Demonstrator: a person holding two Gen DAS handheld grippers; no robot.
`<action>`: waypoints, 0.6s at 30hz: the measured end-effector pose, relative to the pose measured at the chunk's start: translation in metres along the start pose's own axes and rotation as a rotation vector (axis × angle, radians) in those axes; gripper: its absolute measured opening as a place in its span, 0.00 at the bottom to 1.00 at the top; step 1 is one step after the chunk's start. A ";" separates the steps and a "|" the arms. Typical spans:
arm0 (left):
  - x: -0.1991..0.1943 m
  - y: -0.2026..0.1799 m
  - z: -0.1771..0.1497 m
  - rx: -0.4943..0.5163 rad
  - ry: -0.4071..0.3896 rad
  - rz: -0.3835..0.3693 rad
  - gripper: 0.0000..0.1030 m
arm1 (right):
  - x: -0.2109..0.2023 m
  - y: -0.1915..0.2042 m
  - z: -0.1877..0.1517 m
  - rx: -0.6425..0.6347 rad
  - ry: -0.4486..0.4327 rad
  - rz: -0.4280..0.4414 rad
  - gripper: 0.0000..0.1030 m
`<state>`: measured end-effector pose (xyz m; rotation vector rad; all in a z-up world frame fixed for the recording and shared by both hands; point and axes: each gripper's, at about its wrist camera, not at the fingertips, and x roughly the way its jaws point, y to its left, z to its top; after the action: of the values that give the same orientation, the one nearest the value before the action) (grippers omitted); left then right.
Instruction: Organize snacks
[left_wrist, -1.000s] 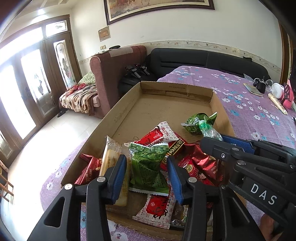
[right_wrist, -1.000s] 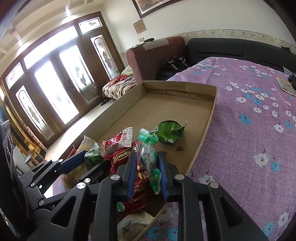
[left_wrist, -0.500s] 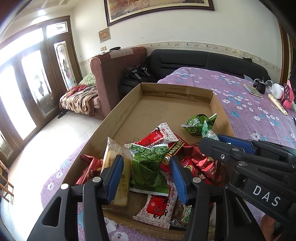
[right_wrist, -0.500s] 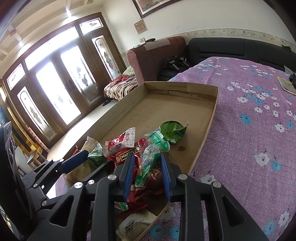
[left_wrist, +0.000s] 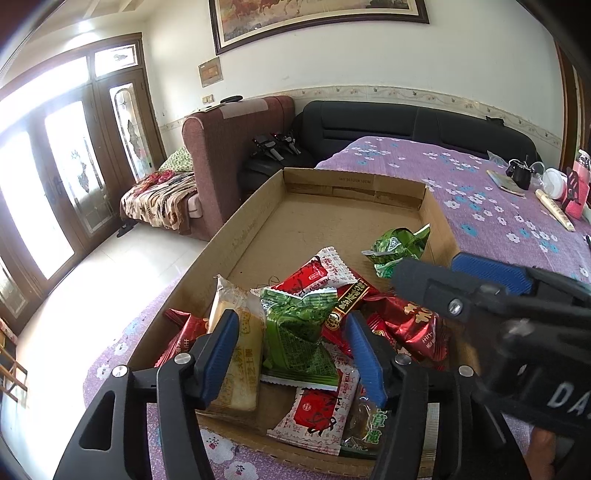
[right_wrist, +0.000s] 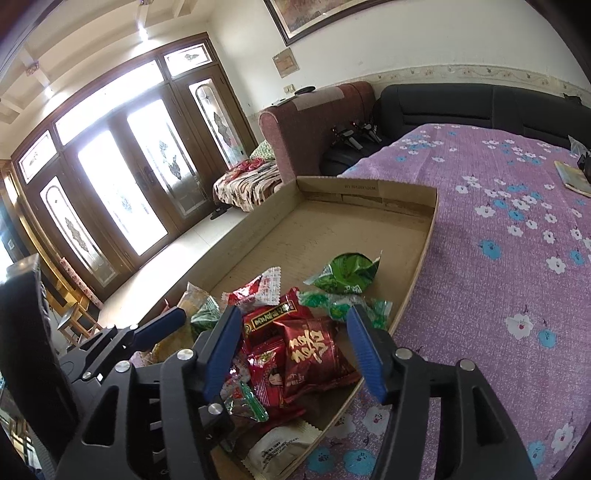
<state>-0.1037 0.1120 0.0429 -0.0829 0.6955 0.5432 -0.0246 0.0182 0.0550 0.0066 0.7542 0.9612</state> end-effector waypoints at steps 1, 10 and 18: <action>0.000 0.000 0.000 -0.001 -0.001 0.001 0.64 | -0.003 0.000 0.002 -0.001 -0.010 -0.001 0.62; -0.011 0.003 0.000 -0.017 -0.069 0.020 0.89 | -0.043 -0.009 0.015 0.026 -0.064 -0.071 0.80; -0.033 0.004 -0.009 -0.028 -0.114 -0.009 0.99 | -0.093 -0.014 -0.026 -0.079 -0.015 -0.106 0.94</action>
<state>-0.1317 0.0983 0.0576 -0.0806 0.5764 0.5454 -0.0612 -0.0673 0.0842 -0.0946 0.6956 0.8881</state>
